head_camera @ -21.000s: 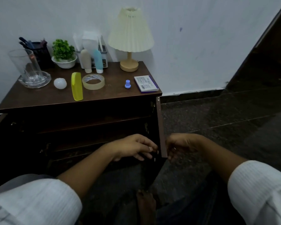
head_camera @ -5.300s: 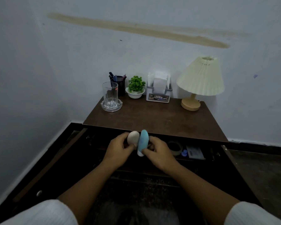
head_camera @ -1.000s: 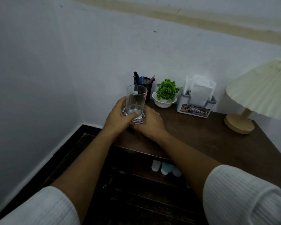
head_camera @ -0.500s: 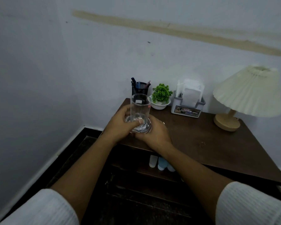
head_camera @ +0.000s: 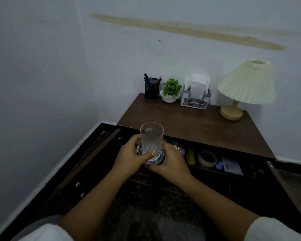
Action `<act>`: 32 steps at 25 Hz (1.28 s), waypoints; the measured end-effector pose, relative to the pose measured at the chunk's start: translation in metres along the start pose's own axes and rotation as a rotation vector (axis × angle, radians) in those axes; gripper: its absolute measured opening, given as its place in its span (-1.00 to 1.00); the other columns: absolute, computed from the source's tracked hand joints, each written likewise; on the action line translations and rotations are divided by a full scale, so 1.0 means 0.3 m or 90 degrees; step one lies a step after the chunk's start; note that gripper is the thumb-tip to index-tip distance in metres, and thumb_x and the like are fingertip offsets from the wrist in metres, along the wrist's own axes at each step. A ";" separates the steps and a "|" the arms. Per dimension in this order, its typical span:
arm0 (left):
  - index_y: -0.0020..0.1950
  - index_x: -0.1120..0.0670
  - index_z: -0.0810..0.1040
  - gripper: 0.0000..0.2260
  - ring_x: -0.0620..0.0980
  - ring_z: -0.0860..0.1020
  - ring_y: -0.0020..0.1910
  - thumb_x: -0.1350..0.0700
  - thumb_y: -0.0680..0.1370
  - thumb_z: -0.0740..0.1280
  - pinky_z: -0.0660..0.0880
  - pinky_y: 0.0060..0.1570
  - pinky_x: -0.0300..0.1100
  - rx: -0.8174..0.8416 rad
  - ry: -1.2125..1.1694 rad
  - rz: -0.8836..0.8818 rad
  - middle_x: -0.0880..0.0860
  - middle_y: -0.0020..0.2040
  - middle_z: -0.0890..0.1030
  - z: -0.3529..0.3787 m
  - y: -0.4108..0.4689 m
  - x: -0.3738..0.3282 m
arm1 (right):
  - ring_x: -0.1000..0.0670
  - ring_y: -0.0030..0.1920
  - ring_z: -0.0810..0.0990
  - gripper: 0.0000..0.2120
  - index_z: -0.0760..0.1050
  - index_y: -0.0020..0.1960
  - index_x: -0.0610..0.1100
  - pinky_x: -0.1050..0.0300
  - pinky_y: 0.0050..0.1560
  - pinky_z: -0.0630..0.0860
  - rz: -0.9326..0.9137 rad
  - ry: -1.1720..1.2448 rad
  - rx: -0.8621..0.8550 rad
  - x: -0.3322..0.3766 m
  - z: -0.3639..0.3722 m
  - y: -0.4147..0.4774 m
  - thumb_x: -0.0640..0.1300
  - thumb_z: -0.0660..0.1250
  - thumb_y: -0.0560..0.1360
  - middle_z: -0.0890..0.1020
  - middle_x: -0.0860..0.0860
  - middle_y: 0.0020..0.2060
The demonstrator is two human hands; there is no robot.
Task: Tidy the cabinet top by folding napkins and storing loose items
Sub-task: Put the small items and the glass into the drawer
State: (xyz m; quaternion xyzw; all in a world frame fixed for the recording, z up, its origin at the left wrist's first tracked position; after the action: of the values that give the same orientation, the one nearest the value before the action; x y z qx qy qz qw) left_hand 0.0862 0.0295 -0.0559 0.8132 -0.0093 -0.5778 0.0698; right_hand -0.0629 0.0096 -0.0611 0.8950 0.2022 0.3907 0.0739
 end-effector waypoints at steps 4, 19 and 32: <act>0.23 -0.14 0.54 -0.51 -0.28 0.62 -0.03 0.05 0.37 0.61 0.60 0.00 -0.22 -0.013 -0.028 -0.068 -0.09 0.08 0.66 0.016 -0.035 0.156 | 0.21 0.18 0.54 -0.27 0.41 0.36 0.19 0.03 0.11 0.59 0.027 0.029 0.047 -0.062 0.113 -0.037 0.28 0.54 0.25 0.59 0.24 0.17; 0.24 0.00 0.57 -0.54 -0.10 0.65 0.04 0.20 0.39 0.58 0.62 0.06 -0.15 -0.023 -0.080 -0.191 -0.02 0.10 0.67 0.137 0.237 0.489 | 0.06 0.09 0.63 -0.28 0.47 0.28 0.05 0.02 0.05 0.64 0.205 0.028 0.100 -0.396 0.371 0.147 0.18 0.56 0.17 0.61 0.08 0.12; 0.24 -0.13 0.51 -0.52 -0.13 0.62 0.07 0.22 0.42 0.55 0.55 0.03 -0.23 -0.056 -0.046 -0.209 -0.12 0.06 0.66 0.136 0.341 0.544 | 0.09 0.04 0.64 -0.49 0.50 0.26 0.03 0.14 0.11 0.61 0.362 0.284 -0.001 -0.468 0.414 0.170 -0.26 0.53 0.39 0.66 0.05 0.08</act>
State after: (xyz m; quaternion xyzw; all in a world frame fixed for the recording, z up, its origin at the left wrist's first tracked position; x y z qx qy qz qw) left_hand 0.1086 -0.0917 -0.2096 0.7784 0.1461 -0.6104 0.0094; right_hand -0.0429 -0.0924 -0.2253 0.8082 -0.0440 0.5815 -0.0826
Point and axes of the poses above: each hand's wrist, its own y-axis towards the middle knuckle, its own z-axis out of the palm, x = y × z, the point moved 10 cm from there along y, towards the middle knuckle
